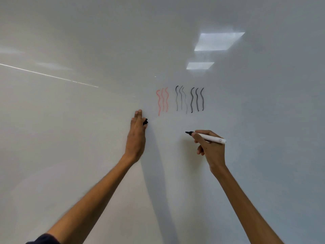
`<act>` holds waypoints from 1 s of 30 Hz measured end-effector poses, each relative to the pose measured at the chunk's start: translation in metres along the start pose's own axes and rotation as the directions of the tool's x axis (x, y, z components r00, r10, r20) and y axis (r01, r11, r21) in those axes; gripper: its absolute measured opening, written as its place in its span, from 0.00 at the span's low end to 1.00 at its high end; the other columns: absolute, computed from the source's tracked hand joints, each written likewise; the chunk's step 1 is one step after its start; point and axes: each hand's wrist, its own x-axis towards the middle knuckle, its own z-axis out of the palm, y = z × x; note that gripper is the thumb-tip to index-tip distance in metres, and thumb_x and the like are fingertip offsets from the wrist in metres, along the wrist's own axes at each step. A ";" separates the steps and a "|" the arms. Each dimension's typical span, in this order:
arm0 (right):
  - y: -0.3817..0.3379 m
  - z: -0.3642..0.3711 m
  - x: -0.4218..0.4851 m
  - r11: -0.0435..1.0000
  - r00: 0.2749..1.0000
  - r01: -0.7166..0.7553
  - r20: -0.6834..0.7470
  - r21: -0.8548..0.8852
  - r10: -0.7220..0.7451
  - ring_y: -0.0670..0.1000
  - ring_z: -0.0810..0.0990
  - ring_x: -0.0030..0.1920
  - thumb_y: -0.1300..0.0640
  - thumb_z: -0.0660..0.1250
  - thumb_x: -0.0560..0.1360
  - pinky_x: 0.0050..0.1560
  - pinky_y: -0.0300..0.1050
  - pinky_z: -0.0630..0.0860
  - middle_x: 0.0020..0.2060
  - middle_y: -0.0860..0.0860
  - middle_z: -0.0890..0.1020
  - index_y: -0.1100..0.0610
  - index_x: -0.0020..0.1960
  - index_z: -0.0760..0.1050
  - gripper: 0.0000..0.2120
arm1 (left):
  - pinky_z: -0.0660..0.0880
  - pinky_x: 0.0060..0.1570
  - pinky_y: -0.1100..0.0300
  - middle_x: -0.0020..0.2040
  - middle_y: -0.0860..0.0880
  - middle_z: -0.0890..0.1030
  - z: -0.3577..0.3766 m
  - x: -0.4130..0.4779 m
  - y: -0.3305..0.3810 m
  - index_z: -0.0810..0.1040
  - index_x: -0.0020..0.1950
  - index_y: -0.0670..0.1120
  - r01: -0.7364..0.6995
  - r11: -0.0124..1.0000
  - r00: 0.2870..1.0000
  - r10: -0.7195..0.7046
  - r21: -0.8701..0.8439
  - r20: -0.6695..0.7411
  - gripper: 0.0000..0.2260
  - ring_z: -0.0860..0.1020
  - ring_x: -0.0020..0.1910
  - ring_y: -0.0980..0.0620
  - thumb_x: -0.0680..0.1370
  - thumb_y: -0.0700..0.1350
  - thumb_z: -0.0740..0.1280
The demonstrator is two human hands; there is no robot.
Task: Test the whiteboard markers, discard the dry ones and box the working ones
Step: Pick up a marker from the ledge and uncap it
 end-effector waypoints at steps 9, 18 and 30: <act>0.032 0.024 -0.042 0.971 0.974 -0.222 0.077 0.090 0.215 0.49 0.75 0.27 0.55 0.75 0.74 0.27 0.38 0.68 0.36 0.52 0.84 0.55 0.50 0.85 0.06 | 0.77 0.52 0.60 0.55 0.53 0.82 -0.022 -0.089 0.000 0.78 0.61 0.45 -0.023 0.997 0.989 0.034 -0.079 0.142 0.10 0.81 0.51 0.57 0.81 0.40 0.65; 0.057 0.036 -0.090 0.938 0.921 -0.346 0.197 0.015 0.337 0.50 0.77 0.29 0.51 0.75 0.72 0.29 0.39 0.69 0.38 0.54 0.85 0.54 0.48 0.85 0.08 | 0.78 0.44 0.59 0.49 0.56 0.81 -0.033 -0.159 0.004 0.76 0.59 0.47 0.141 0.976 0.967 -0.100 -0.166 0.233 0.08 0.82 0.44 0.55 0.80 0.40 0.66; 0.072 0.040 -0.126 0.904 0.871 -0.422 0.243 -0.071 0.426 0.48 0.78 0.28 0.52 0.74 0.74 0.29 0.38 0.74 0.39 0.55 0.85 0.58 0.51 0.84 0.11 | 0.77 0.49 0.65 0.54 0.51 0.83 -0.040 -0.186 0.010 0.76 0.61 0.46 -0.014 0.997 0.934 0.039 -0.073 0.356 0.11 0.81 0.50 0.57 0.79 0.41 0.69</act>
